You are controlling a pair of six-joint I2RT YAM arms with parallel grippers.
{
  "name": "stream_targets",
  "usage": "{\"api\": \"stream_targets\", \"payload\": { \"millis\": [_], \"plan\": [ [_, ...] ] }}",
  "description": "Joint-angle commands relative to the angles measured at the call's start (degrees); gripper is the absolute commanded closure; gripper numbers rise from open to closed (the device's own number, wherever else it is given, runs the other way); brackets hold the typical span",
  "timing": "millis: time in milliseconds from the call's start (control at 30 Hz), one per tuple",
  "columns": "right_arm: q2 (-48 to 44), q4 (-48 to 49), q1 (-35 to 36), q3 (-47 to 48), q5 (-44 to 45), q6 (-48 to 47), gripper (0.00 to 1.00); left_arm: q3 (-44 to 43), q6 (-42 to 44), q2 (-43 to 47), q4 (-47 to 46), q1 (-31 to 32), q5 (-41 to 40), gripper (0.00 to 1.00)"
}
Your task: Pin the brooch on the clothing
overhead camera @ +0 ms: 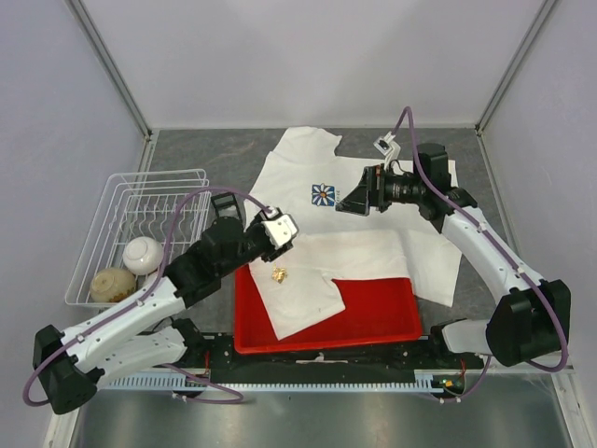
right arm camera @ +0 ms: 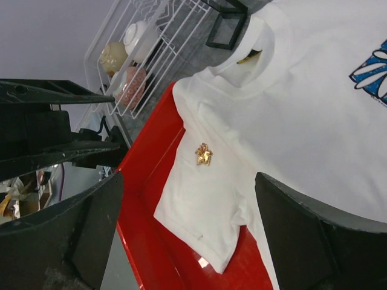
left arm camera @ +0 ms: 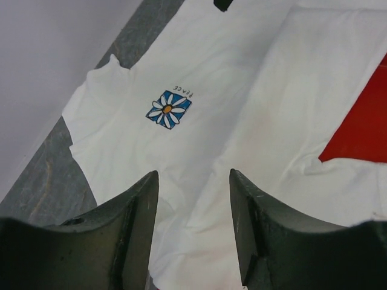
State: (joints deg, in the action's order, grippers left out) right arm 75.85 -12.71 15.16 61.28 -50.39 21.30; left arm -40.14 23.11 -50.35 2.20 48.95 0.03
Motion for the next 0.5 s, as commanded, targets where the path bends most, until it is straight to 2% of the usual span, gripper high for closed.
{"api": "stream_targets", "payload": {
  "millis": [0,67,100,200,300,433,467],
  "plan": [
    [0.35,-7.67,-0.3,3.32,2.31,-8.28,0.04,-6.51,5.96,-2.21,10.86,-4.11,9.84,0.43],
    [-0.09,-10.82,-0.39,3.06,3.36,-12.59,0.04,-6.97,9.39,-1.34,20.15,-6.92,17.24,0.38],
    [-0.09,-12.06,-0.39,3.06,4.33,-14.16,0.04,-6.88,14.45,-0.9,23.26,-7.89,25.98,0.35],
    [-0.71,-15.85,-0.3,2.19,5.13,-18.04,0.03,-6.1,21.95,-2.38,33.3,-8.34,32.47,0.3],
    [-1.5,-16.03,-0.3,0.43,5.74,-18.49,0.02,-4.17,26.35,-7.47,34.99,-8.43,31.27,0.29],
    [-2.02,-16.03,-0.3,-0.46,7.84,-17.87,0.02,-0.65,28.56,-10.82,27.96,-8.34,29.94,0.3],
    [-2.29,-16.12,-0.39,-0.72,8.2,-17.78,0.02,-0.38,29.09,-11.52,26.64,-8.34,29.42,0.34]
  ]
}}
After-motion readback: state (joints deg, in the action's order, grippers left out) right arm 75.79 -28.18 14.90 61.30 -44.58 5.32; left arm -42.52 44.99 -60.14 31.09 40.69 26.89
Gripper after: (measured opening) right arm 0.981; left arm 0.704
